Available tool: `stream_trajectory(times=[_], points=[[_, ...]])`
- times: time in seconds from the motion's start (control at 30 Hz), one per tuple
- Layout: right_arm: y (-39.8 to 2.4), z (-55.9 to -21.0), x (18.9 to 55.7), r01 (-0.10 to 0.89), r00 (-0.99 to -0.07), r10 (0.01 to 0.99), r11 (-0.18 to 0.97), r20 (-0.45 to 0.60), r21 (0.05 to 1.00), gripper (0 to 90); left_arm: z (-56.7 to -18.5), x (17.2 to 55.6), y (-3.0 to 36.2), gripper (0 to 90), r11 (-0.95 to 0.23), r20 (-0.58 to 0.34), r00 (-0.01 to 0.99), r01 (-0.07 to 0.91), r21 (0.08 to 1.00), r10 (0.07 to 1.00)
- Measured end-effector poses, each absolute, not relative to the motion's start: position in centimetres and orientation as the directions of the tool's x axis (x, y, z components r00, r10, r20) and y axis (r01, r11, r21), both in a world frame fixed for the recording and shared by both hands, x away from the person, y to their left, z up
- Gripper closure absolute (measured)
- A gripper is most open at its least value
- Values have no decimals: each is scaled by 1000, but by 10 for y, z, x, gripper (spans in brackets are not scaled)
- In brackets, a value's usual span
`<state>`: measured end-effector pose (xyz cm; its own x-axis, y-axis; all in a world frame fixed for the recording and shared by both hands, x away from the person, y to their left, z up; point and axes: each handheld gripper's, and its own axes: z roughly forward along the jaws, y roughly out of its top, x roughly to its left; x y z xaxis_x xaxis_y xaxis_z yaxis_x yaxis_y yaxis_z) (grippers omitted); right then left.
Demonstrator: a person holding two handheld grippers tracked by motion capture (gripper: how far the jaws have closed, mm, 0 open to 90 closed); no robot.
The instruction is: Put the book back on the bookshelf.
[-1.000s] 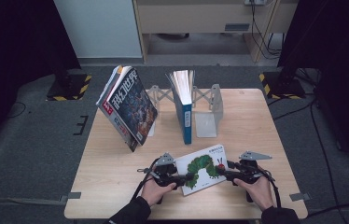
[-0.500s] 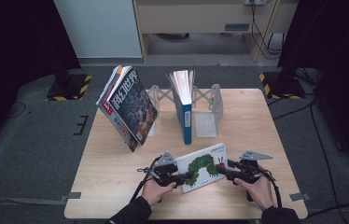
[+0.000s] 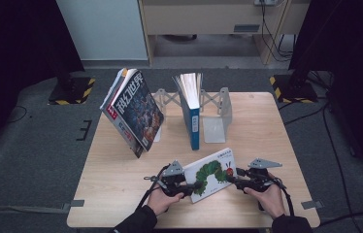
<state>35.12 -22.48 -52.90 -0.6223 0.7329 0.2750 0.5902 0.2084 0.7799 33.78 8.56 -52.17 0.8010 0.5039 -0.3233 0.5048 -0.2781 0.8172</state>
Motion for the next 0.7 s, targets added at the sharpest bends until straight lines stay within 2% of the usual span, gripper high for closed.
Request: stream_trajectory(times=[0.17,0.37,0.5,0.7], points=[[-226,-528,351,586,-629,728,212,273,782,467,-521,337,83,649,-288,-344,805,517,806,482],[-226,-528,351,588,-627,725,201,285,783,448,-517,336,82,673,-301,-346,804,524,797,484],[-229,-527,351,585,-624,727,194,285,787,444,-512,333,82,737,-314,-335,812,514,798,479],[-238,-524,352,583,-609,746,188,271,790,418,-510,333,82,742,-325,-327,812,513,795,483]])
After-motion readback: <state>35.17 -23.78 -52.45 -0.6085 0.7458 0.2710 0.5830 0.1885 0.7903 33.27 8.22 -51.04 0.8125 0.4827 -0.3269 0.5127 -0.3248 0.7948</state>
